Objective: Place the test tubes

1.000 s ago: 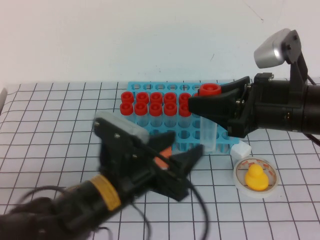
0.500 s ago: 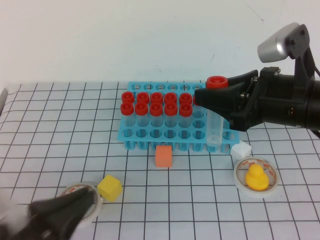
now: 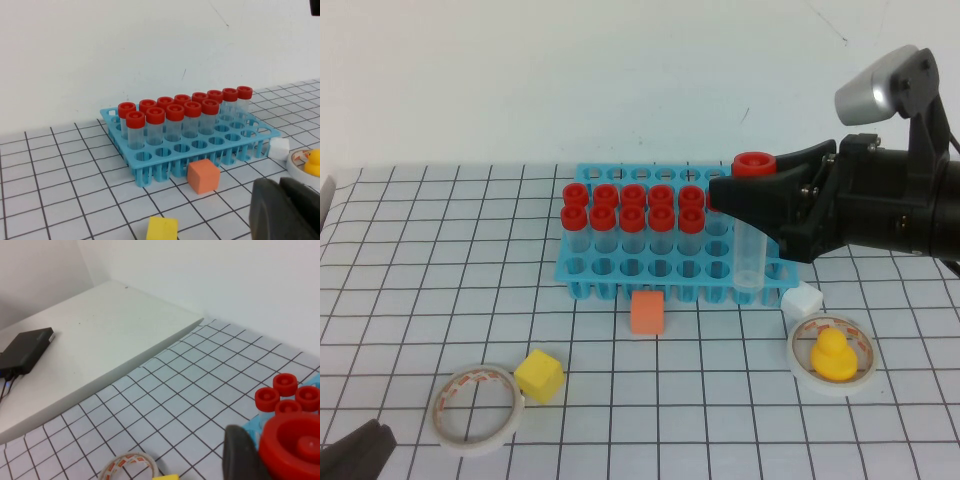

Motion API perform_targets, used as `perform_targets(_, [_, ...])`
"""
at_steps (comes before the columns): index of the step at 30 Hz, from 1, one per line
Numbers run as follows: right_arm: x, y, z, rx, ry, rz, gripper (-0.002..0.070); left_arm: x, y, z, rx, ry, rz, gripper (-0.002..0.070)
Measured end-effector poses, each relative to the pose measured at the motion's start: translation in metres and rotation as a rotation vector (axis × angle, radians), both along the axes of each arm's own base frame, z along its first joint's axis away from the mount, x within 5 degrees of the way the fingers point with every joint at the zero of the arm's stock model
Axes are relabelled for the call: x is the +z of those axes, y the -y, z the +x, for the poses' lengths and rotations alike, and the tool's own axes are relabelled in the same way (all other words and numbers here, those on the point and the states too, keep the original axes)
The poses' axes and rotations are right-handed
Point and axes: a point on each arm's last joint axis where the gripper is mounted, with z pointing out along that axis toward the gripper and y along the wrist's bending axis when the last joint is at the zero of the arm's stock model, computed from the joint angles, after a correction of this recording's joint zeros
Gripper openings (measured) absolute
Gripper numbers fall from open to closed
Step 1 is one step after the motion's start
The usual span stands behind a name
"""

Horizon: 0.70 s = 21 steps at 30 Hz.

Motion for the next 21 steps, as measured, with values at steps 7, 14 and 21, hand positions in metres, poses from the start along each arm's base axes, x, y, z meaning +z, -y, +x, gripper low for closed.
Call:
perform_targets(7, [0.0,0.0,0.0,0.0,0.001,-0.001,0.0268,0.0,0.0,0.0,0.0,0.0,0.0,0.0])
perform_targets(14, [0.0008,-0.0014,-0.0019,0.03,0.017,0.001,0.0268,-0.0002,-0.0001,0.0,0.001,-0.002,0.001,0.0])
perform_targets(21, [0.0015,-0.0024,-0.0035,0.064,0.067,-0.02,0.0268,-0.0002,-0.0001,0.0,0.001,-0.002,0.001,0.0])
